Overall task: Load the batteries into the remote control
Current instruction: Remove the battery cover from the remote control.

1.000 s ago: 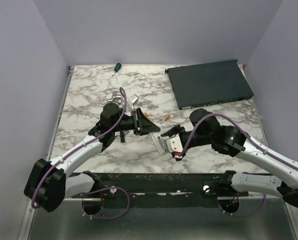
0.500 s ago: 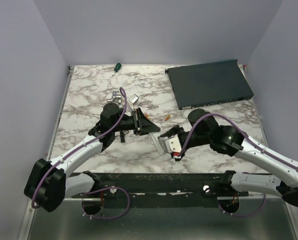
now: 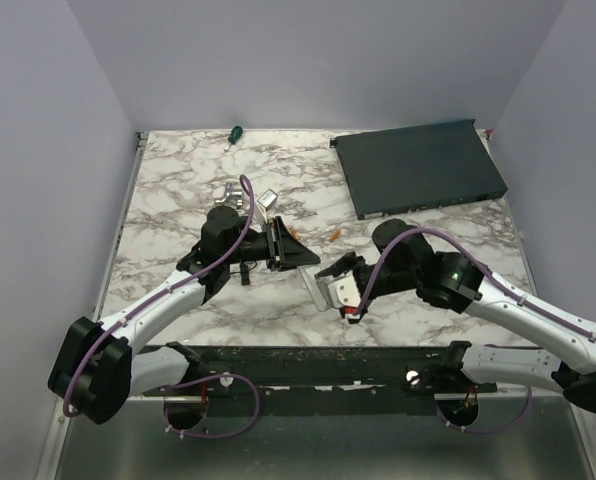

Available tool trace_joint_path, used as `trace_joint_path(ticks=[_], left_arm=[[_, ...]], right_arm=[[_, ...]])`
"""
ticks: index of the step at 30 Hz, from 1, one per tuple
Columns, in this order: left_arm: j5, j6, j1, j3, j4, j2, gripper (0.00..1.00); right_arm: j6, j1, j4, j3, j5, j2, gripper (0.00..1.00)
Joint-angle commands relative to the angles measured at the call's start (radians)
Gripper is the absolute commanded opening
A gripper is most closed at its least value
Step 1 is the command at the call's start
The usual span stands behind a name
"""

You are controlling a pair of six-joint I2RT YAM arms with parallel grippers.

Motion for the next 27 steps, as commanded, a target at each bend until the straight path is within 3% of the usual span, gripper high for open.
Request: trace_joint_path(ticks=[1, 13, 27], left_arm=[[0.024, -0.015, -0.005, 0.031, 0.036, 0.001, 0.0], [0.026, -0.013, -0.005, 0.031, 0.035, 0.003, 0.0], [0.024, -0.013, -0.005, 0.031, 0.032, 0.005, 0.0]], right_arm=[[-0.015, -0.005, 0.029, -0.026, 0.013, 0.008, 0.63], [-0.06, -0.005, 0.109, -0.066, 0.144, -0.038, 0.63], [-0.064, -0.004, 0.193, -0.085, 0.149, -0.078, 0.63]])
